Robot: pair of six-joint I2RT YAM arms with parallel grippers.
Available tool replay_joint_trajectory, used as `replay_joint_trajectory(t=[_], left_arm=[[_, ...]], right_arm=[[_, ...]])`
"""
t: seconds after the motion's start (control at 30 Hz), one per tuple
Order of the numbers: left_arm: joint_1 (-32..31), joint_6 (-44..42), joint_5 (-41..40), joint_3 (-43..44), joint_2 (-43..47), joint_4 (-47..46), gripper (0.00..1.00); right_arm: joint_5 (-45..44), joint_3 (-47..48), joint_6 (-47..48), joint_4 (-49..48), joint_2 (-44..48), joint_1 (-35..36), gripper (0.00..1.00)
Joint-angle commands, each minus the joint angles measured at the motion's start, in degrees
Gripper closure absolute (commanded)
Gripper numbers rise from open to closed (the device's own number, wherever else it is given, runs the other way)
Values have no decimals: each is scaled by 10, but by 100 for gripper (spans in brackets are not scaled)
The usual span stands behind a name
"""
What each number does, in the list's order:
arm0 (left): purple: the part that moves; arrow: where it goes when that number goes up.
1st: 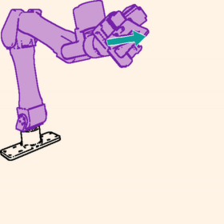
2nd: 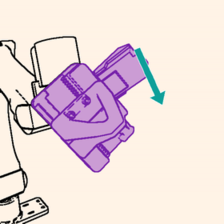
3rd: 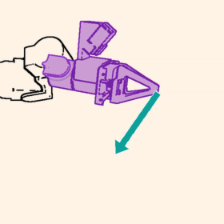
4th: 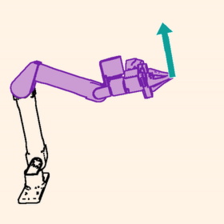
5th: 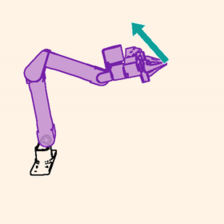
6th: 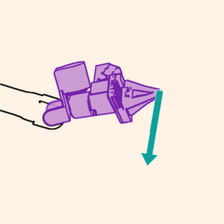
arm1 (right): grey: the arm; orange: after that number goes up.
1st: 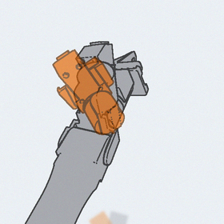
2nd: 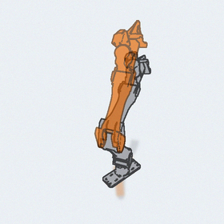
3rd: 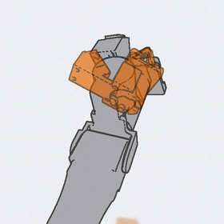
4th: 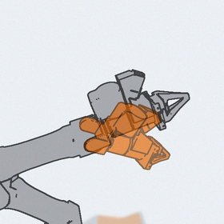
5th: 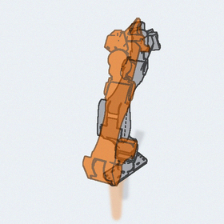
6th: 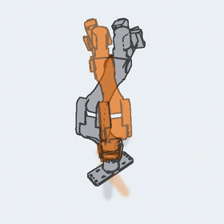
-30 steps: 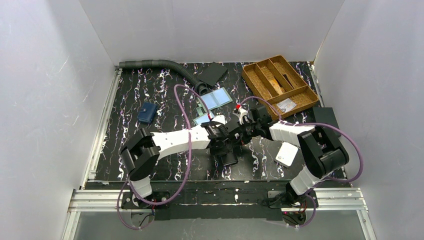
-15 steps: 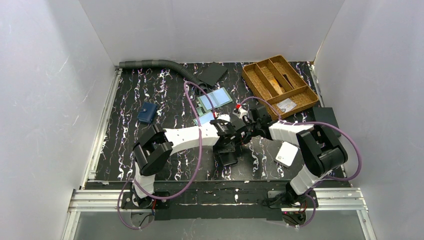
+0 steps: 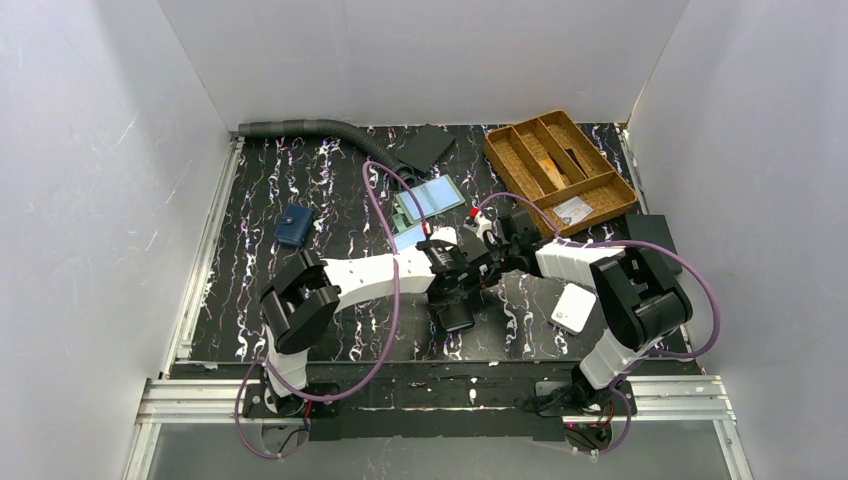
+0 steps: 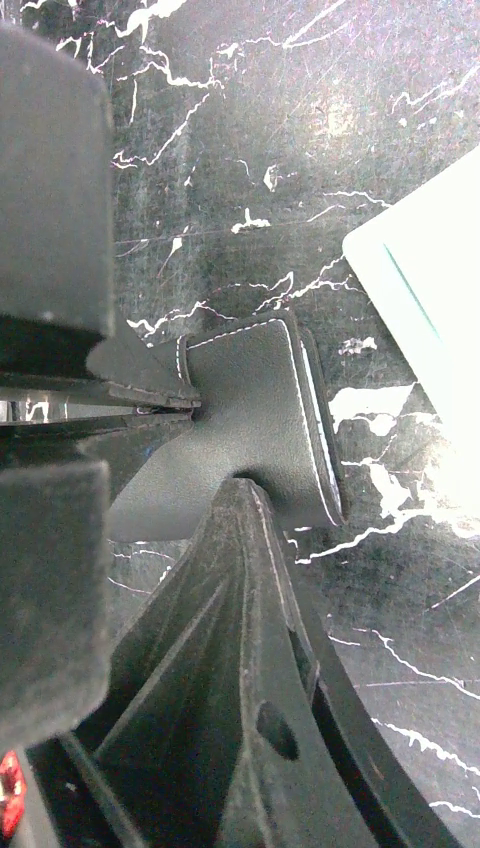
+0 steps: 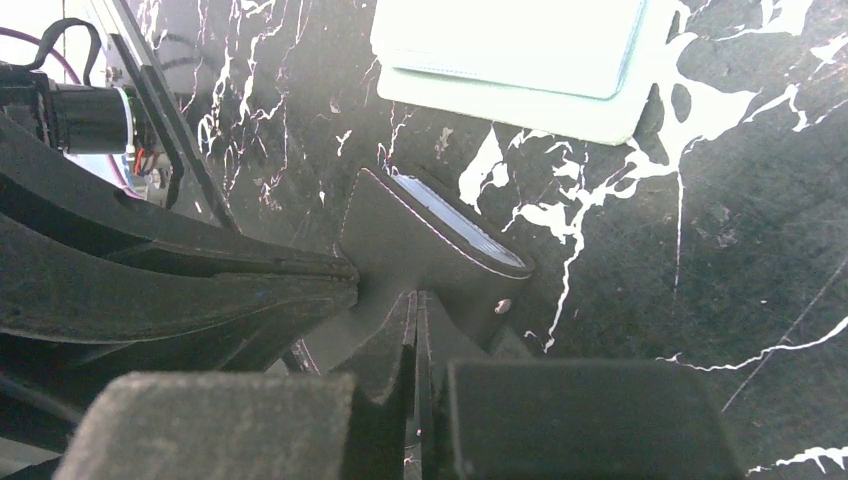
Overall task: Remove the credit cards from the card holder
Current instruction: Open the card holder at the center of the board.
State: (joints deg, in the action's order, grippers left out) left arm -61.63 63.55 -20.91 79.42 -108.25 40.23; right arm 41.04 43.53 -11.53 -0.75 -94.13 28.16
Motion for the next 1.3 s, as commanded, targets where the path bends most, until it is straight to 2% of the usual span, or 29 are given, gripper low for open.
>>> replay_joint_trajectory(t=[0.0,0.3,0.5,0.57,0.63,0.67,0.7,0.77,1.07,1.27], left_arm=[[3,6,-32,-42,47,50,100],[23,21,-21,-135,128,19,100],[45,16,35,-227,185,-81,100],[51,12,56,-250,199,-113,100],[55,6,75,-267,210,-141,100],[55,3,88,-272,215,-157,100],[55,2,97,-278,216,-179,100],[56,2,115,-281,216,-204,100],[56,15,140,-282,204,-239,100],[66,32,125,-313,224,-222,100]], right_arm=[[-74,8,34,36,-27,3,96],[-84,9,39,38,-22,3,97],[-79,10,45,38,-14,3,98],[-31,10,59,32,8,3,95],[74,-1,68,0,35,5,79],[123,-19,51,-41,51,9,75],[160,-29,29,-77,60,16,73],[170,-32,27,-91,62,33,73],[122,-23,-20,-93,-3,81,89],[2,15,42,6,-56,87,98]])
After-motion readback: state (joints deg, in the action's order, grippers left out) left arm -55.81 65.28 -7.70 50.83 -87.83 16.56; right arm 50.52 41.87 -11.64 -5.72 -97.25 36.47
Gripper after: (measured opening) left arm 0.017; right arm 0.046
